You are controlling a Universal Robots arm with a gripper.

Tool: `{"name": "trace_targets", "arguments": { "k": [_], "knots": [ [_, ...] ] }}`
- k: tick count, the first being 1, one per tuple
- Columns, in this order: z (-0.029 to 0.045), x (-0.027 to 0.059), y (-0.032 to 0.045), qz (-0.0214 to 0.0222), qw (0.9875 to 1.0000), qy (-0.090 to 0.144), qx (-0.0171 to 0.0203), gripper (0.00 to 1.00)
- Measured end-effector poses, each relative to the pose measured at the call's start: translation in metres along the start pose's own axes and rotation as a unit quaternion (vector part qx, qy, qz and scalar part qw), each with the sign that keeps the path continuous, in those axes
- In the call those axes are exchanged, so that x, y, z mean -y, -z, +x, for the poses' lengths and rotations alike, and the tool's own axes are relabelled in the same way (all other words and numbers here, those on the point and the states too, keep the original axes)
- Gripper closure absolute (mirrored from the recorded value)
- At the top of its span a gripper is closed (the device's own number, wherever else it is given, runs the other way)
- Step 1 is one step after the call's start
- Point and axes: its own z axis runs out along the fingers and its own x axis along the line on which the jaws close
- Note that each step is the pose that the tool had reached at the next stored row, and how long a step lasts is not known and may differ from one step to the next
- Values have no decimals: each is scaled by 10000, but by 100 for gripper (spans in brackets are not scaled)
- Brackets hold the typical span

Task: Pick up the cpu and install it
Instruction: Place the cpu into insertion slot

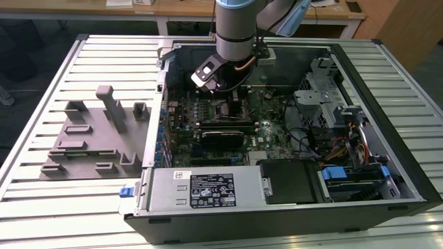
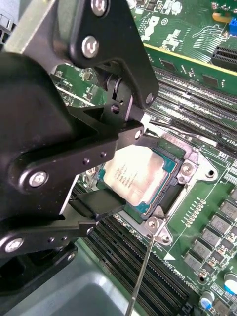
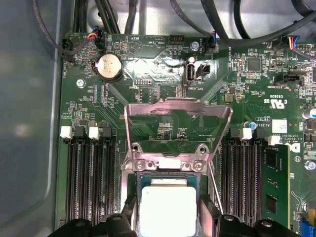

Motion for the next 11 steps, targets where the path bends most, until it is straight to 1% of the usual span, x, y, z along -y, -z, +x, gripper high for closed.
{"name": "trace_targets", "arguments": {
  "k": [8,9,11],
  "knots": [
    [-1,0,5,2,10000,0,3,40],
    [-1,0,4,1,10000,0,2,47],
    [0,0,5,1,10000,0,1,47]
  ]
}}
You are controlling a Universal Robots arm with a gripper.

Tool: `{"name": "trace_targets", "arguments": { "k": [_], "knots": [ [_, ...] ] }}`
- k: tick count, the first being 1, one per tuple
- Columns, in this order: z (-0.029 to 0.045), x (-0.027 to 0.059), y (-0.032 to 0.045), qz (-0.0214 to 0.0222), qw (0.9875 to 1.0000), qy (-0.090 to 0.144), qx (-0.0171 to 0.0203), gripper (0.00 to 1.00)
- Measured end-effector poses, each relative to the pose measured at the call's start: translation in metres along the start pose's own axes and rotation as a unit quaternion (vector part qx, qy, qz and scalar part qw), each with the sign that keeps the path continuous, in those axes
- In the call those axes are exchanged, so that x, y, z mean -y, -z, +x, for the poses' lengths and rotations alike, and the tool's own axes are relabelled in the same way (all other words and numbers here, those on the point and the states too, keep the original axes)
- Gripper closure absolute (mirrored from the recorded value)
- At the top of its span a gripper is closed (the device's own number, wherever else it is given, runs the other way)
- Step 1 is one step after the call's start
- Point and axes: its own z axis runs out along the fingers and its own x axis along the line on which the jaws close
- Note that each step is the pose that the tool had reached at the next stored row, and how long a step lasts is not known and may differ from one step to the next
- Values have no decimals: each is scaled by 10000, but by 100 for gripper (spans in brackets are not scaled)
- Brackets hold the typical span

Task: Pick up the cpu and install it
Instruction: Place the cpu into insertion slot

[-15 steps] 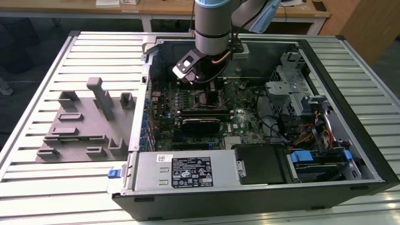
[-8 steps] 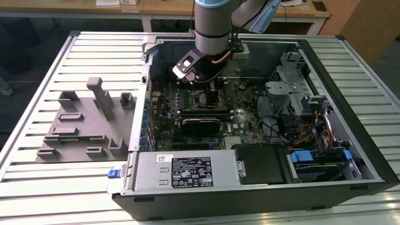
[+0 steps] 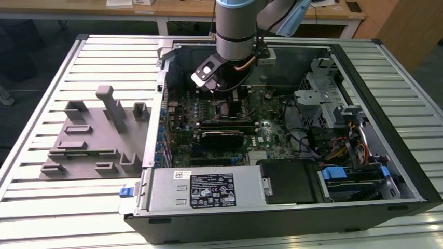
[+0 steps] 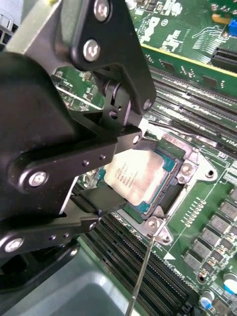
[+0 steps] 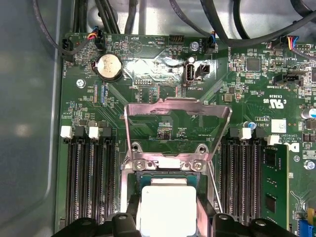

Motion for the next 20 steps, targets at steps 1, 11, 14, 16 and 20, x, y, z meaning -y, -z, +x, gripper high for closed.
{"name": "trace_targets", "arguments": {
  "k": [1,11,14,16,20],
  "knots": [
    [0,0,0,0,10000,0,0,47],
    [0,-3,0,-3,9999,106,-4,47],
    [0,-3,0,-3,9999,106,-4,47],
    [0,-3,0,-3,9999,106,-4,47],
    [0,-3,0,-3,9999,106,-18,47]
  ]
}}
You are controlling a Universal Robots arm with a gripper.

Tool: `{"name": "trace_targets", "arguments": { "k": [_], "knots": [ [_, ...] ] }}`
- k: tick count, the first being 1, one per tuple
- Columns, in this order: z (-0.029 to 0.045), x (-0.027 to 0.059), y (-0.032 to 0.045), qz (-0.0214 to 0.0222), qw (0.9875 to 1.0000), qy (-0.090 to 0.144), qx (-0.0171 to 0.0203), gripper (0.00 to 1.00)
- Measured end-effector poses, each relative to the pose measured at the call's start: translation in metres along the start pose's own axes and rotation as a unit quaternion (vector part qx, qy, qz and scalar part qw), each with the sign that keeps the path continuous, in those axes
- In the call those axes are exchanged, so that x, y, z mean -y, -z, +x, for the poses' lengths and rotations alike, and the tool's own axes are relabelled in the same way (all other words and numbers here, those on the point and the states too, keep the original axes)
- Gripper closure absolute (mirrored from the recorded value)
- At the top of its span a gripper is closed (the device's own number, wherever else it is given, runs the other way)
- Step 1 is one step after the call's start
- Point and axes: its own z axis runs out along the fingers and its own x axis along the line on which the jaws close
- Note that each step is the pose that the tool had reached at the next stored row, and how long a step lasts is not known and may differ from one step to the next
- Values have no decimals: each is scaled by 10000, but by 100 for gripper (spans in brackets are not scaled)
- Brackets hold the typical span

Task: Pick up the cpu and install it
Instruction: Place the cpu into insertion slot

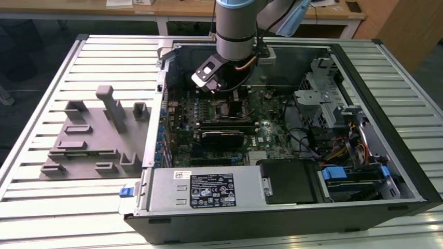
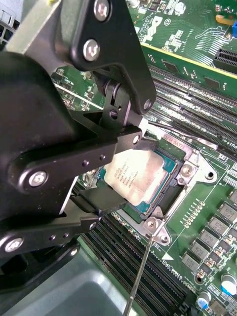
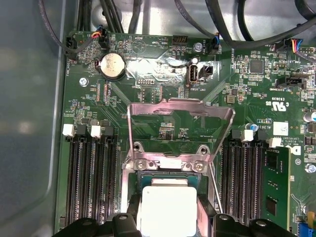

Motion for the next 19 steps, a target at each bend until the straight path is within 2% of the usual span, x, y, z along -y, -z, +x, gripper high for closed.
{"name": "trace_targets", "arguments": {
  "k": [2,3,13,14,19],
  "knots": [
    [0,0,0,-1,10000,0,-33,47],
    [0,0,0,-1,10000,0,-35,47],
    [1,-1,-2,-2,10000,-1,-40,45],
    [1,0,-1,-1,10000,-1,-39,39],
    [0,-1,18,0,10000,-1,-37,39]
  ]
}}
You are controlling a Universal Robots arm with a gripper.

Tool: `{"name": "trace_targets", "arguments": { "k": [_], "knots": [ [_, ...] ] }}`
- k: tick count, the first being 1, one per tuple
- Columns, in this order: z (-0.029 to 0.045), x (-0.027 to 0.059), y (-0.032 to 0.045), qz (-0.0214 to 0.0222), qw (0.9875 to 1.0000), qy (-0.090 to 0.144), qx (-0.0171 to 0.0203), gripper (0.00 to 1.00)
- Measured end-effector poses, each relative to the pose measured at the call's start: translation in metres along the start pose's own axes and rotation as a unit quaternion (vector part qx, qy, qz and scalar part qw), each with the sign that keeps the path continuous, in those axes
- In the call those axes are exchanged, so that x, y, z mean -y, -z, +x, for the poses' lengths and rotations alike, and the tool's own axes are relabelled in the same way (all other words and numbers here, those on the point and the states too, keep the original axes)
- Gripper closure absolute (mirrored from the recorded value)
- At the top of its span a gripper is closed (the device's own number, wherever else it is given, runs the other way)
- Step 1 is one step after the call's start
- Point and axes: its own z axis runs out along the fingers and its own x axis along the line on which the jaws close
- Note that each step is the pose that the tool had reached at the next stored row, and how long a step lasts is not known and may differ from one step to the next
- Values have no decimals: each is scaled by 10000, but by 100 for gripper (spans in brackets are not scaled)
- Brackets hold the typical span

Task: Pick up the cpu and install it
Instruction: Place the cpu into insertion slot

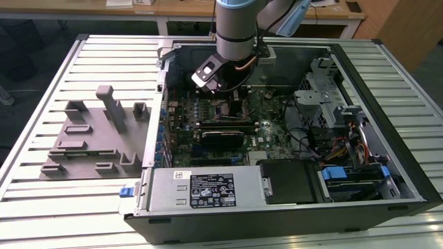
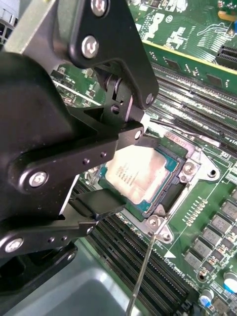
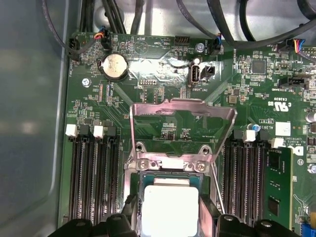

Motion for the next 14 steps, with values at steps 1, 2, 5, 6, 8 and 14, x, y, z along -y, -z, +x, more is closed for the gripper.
{"name": "trace_targets", "arguments": {
  "k": [1,2,5,6,8,14],
  "knots": [
    [0,-1,12,0,10000,0,-1,39],
    [0,-1,26,-1,10000,0,-1,39],
    [0,-3,55,-1,10000,0,-1,39],
    [0,-3,55,-1,10000,0,-2,39],
    [0,-3,55,-1,10000,0,-2,39],
    [-1,-3,57,-1,10000,0,-1,47]
  ]
}}
